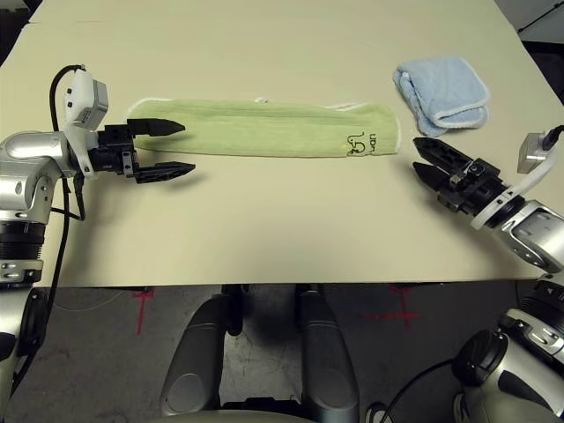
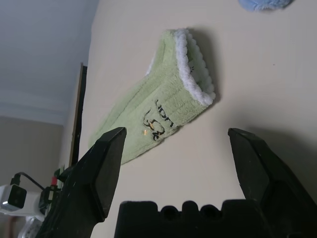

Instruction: Fold the towel and set it aside.

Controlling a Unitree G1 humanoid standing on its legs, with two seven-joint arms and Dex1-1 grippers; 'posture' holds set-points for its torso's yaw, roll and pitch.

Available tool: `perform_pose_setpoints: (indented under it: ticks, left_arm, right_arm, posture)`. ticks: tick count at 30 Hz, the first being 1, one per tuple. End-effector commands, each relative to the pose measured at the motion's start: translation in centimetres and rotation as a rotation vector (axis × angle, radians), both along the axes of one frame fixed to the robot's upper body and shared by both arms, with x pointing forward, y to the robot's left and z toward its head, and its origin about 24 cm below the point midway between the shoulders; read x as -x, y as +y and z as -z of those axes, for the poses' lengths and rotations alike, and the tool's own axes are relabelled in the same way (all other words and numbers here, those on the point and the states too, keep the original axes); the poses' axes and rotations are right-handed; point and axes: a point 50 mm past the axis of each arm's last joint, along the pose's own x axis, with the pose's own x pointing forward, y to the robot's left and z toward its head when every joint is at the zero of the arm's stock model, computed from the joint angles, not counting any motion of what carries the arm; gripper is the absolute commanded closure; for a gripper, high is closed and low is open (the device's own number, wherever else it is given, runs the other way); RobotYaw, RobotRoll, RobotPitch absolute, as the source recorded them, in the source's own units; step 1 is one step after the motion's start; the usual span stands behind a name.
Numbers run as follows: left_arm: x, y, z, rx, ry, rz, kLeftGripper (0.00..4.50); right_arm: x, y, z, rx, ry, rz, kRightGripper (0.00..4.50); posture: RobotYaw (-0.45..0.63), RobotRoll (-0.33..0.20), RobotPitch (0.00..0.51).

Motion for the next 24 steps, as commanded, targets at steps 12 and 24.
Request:
perform_pose_setpoints:
  ticks: [12,24]
  left_arm:
    - [0.7,-0.1,0.5,-0.007,0.021,0.003,0.03]
    - [0.9,0.0,0.4,-0.007,0.019,-0.004,0.03]
  right_arm:
    - [-2.3,0.0,0.3,0.008,-0.023,0.114,0.0]
    - [-4.3,0.5,0.0,0.02,-0.045,0.114,0.0]
  posture:
    - [-0.01,0.0,0.339]
    - [0.01,0.0,0.324]
